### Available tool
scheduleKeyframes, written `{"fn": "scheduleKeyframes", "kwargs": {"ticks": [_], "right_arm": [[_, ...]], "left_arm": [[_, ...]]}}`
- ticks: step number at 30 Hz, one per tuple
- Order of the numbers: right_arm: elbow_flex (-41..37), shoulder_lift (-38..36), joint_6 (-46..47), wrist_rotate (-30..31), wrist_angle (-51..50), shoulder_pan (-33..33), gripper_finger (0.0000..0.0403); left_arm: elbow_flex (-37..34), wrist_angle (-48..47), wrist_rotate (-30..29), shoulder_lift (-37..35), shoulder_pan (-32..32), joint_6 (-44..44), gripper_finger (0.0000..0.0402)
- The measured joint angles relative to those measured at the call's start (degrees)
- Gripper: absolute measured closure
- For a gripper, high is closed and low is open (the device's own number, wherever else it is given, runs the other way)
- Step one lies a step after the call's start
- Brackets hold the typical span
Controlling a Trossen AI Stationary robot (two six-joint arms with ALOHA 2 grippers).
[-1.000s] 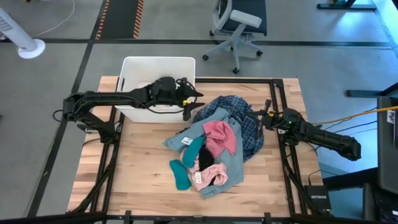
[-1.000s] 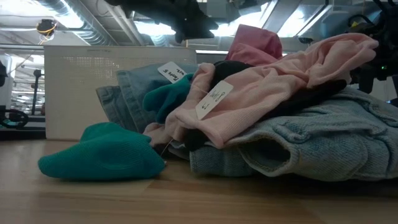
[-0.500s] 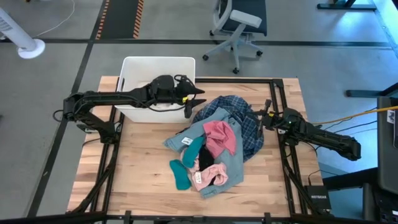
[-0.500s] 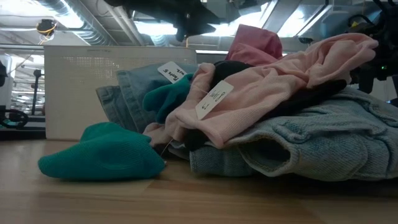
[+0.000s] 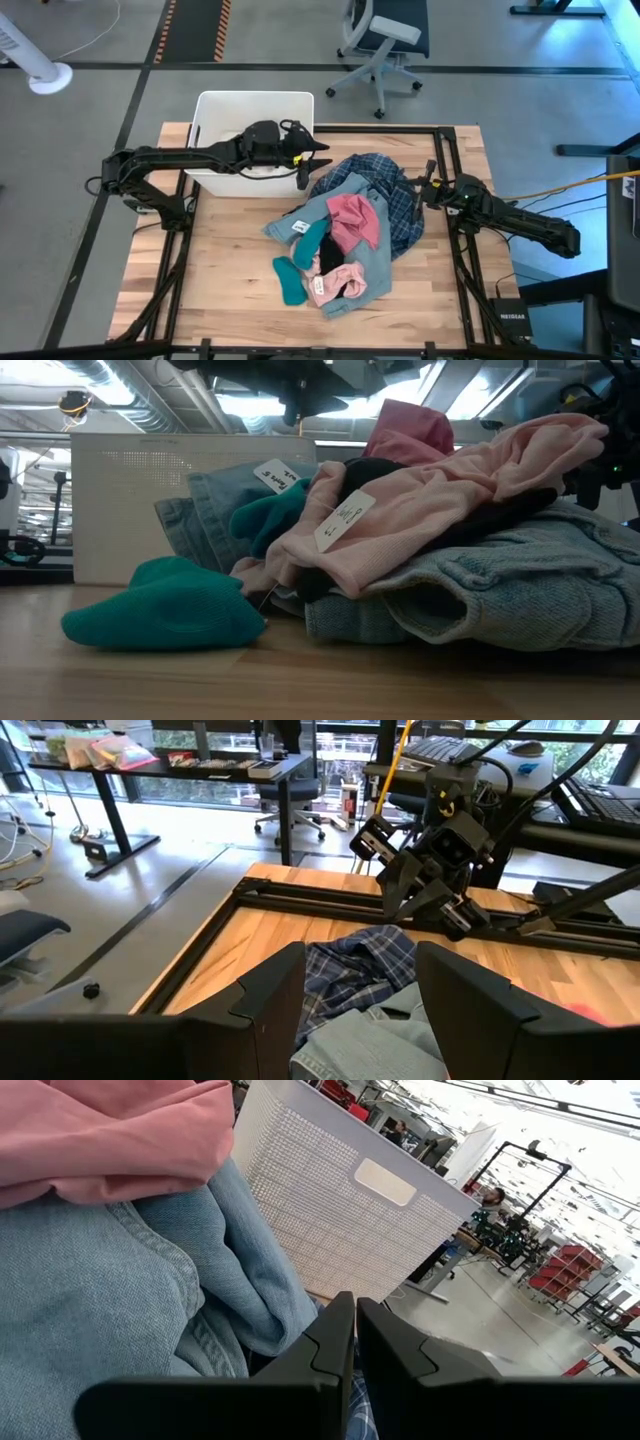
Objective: Sort clothes
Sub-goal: Put the pink underwear into the white laundry bin
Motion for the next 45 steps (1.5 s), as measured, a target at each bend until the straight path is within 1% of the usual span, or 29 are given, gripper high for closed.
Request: {"fn": "scheduleKeyframes", "kwargs": {"ticks": [22,26,30,33,35,37,40,45], "right_arm": [[0.0,0.0,0.0,0.0,0.0,0.0,0.0368],[0.0,0.0,0.0,0.0,0.0,0.0,0.0368],[0.0,0.0,0.0,0.0,0.0,0.0,0.0368],[0.0,0.0,0.0,0.0,0.0,0.0,0.0368],[0.0,0.0,0.0,0.0,0.0,0.0,0.0368],[0.0,0.0,0.0,0.0,0.0,0.0,0.0368],[0.0,0.0,0.0,0.0,0.0,0.0,0.0368],[0.0,0.0,0.0,0.0,0.0,0.0,0.0368]], "left_arm": [[0.0,-0.6,0.0,0.0,0.0,0.0,0.0215],[0.0,-4.5,0.0,0.0,0.0,0.6,0.0215],[0.0,-11.7,-0.1,0.0,0.0,3.2,0.0215],[0.0,-16.7,-2.0,0.0,0.0,4.7,0.0215],[0.2,-18.2,-2.3,0.0,0.0,4.8,0.0215],[0.2,-19.4,-1.2,-0.2,0.0,4.8,0.0215],[0.3,-20.2,2.2,-0.3,-0.7,5.0,0.0215],[0.2,-20.3,3.5,-0.2,-3.8,8.0,0.0215]]}}
